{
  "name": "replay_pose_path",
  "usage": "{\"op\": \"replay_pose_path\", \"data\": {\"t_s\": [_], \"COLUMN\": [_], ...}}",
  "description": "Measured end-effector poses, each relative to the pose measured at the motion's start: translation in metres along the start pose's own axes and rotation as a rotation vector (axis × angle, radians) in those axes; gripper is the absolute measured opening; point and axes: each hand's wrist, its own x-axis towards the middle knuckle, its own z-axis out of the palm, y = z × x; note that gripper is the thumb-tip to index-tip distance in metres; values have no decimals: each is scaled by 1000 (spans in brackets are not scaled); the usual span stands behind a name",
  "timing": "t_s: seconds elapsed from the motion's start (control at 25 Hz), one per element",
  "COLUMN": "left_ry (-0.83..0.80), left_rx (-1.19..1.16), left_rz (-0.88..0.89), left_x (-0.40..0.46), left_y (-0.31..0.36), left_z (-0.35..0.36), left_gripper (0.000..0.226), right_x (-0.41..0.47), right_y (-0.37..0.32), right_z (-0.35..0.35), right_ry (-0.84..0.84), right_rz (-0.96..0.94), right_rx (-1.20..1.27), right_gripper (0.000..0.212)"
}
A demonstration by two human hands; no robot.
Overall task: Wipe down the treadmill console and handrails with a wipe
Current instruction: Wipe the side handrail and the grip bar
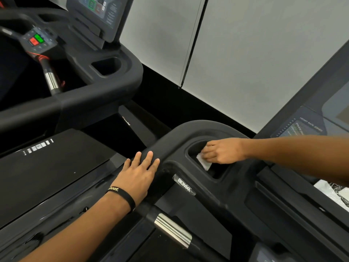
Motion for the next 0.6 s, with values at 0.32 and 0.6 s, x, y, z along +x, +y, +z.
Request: {"op": "replay_pose_path", "data": {"t_s": [0.32,0.6], "left_ry": [0,-20], "left_rx": [-3,-38], "left_rz": [-3,9], "left_x": [-1,-2], "left_y": [-2,-4], "left_z": [3,-1], "left_gripper": [79,81], "right_x": [29,41], "right_y": [-13,-14], "right_z": [-8,-29], "right_ry": [-582,-928], "right_rz": [26,482], "right_rx": [-79,616], "right_gripper": [38,36]}}
